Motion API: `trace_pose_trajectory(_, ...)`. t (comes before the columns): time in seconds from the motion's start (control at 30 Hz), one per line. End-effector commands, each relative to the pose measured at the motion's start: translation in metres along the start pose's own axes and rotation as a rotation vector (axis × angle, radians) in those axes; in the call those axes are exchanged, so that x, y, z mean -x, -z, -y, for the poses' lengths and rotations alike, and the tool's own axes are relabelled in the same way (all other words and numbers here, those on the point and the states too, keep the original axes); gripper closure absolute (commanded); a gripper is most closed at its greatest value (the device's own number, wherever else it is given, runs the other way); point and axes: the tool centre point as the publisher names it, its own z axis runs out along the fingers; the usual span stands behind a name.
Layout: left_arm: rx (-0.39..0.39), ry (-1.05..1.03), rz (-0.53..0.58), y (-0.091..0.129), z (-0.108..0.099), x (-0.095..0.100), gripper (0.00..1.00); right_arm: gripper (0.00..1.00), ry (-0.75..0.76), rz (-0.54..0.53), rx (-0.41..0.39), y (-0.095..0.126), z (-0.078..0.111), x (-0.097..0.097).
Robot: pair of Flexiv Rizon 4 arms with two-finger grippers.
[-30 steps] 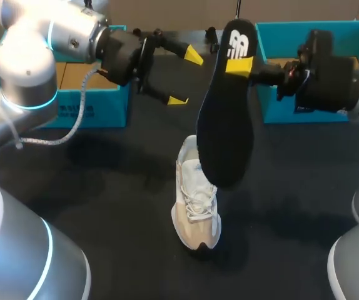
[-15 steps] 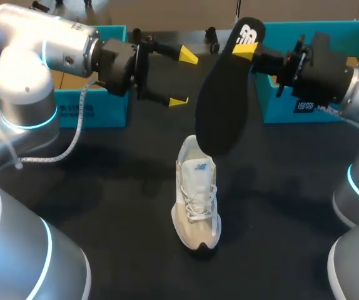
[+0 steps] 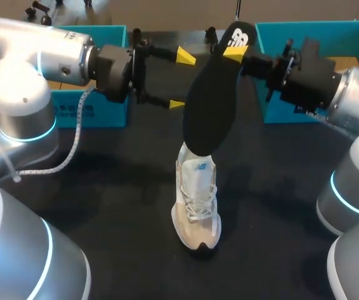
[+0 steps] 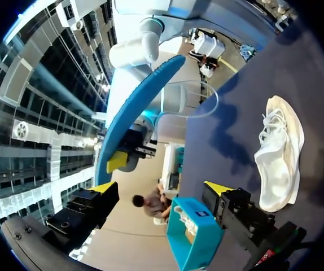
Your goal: Take the shoe out of the shoebox, open the shoe tongue, remove and reinsert the insole, then place the shoe into the shoebox
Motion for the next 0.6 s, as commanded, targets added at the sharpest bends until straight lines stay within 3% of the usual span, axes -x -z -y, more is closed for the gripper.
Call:
trace_pose_trajectory(0.03, -0.001, -0.009, 0.003, 0.007, -0.002, 0.002, 0.0, 1.0, -0.059, 0.011, 0.035, -0.013, -0.007, 0.013)
trace_pose_trajectory(0.2, -0.007, -0.025, 0.018, 0.011, -0.001, 0.002, 0.0, 1.0, -0.17, 0.084, 0.08, -0.008, -0.021, 0.022)
trace_pose_trajectory(0.6, -0.02, -0.043, 0.066, 0.01, 0.004, 0.0, 0.0, 1.0, -0.282, 0.157, -0.001, -0.029, -0.05, 0.032)
